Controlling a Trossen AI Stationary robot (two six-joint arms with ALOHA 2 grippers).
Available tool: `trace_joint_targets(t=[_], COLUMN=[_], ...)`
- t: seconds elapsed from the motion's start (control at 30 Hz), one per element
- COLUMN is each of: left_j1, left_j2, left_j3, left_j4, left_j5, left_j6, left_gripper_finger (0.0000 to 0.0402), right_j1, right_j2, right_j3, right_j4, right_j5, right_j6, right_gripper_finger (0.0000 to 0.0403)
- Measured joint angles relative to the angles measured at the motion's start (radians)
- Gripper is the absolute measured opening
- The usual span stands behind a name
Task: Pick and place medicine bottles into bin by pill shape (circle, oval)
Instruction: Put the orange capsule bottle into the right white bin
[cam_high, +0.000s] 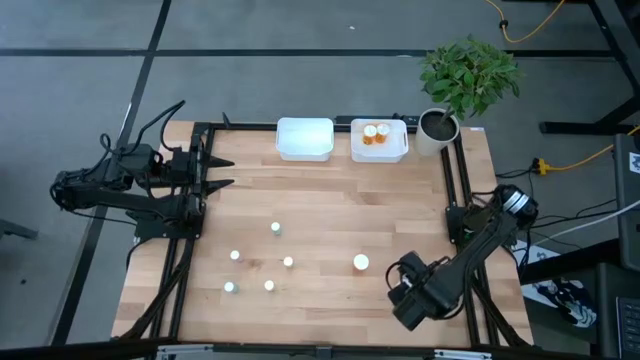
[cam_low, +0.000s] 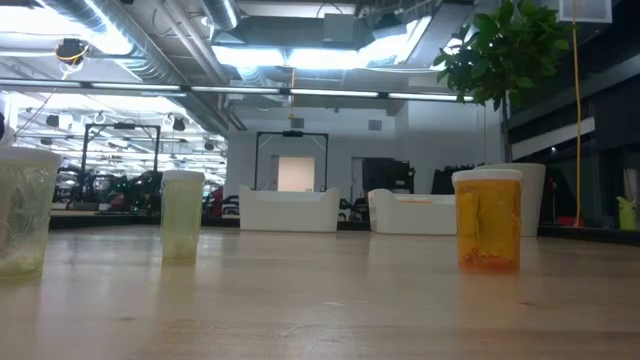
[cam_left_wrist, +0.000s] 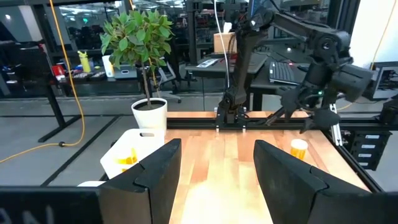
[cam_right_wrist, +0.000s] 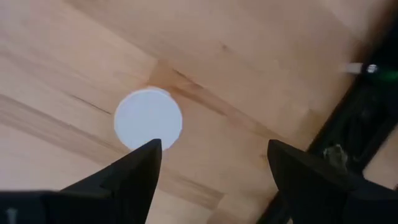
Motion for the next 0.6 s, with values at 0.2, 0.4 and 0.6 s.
trace_joint_targets(t=[0.2, 0.4, 0.6], left_j1=[0.000, 0.000, 0.000], left_j2=[0.000, 0.000, 0.000], left_j3=[0.000, 0.000, 0.000], left_j4=[0.000, 0.000, 0.000], left_j5=[0.000, 0.000, 0.000], left_j6=[0.000, 0.000, 0.000], left_gripper_finger=[0.0195, 0.0195, 0.0195], right_j1=[-0.020, -0.020, -0.021], right_j2=[-0.077, -0.076, -0.076], right_j3=[-0.132, -0.159, -0.167], right_j4=[0.212, 0.296, 0.308], right_j5=[0.001, 0.001, 0.003], right_j6=[-0.010, -0.009, -0.011], right_gripper_finger=[0.0294, 0.0294, 0.0294])
